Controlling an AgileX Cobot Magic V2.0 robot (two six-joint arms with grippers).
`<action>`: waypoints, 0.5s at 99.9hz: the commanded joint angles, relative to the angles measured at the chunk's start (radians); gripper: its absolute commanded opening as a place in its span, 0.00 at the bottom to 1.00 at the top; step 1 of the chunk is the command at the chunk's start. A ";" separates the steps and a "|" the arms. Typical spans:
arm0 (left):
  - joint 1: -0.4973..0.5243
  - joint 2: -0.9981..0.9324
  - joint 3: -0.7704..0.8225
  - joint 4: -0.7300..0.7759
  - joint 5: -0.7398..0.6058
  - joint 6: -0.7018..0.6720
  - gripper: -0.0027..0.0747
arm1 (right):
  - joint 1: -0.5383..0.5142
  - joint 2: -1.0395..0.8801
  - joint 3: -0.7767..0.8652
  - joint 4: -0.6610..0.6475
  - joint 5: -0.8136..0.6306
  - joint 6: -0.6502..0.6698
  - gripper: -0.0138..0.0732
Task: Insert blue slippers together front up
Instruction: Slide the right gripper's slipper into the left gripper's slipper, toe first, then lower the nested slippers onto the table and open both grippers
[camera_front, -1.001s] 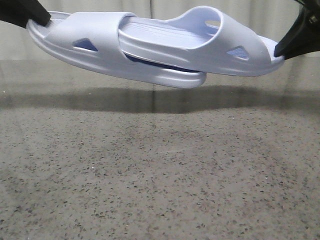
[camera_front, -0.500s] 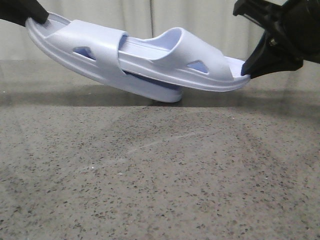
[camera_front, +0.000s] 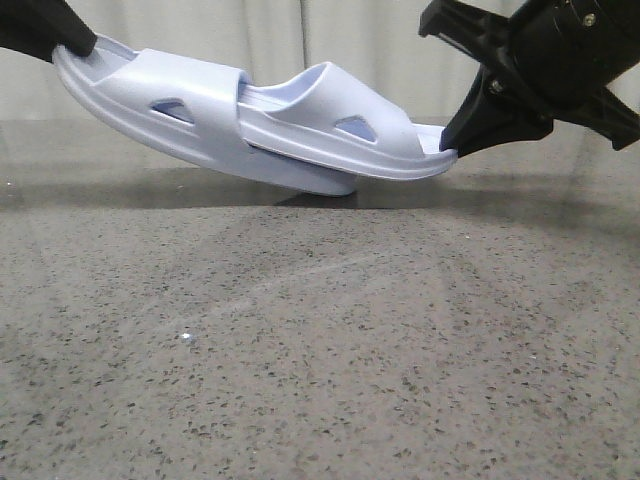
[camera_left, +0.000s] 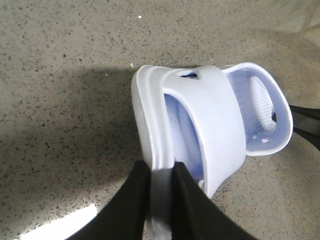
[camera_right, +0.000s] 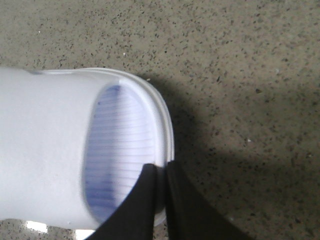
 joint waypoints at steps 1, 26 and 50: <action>-0.013 -0.033 -0.033 -0.123 0.054 0.011 0.05 | 0.017 -0.030 -0.044 0.034 0.031 -0.029 0.06; -0.013 -0.033 -0.097 -0.096 0.107 0.012 0.05 | 0.017 -0.032 -0.044 0.032 0.044 -0.063 0.23; -0.013 -0.033 -0.106 0.061 0.121 -0.028 0.06 | 0.017 -0.043 -0.044 0.032 0.047 -0.063 0.30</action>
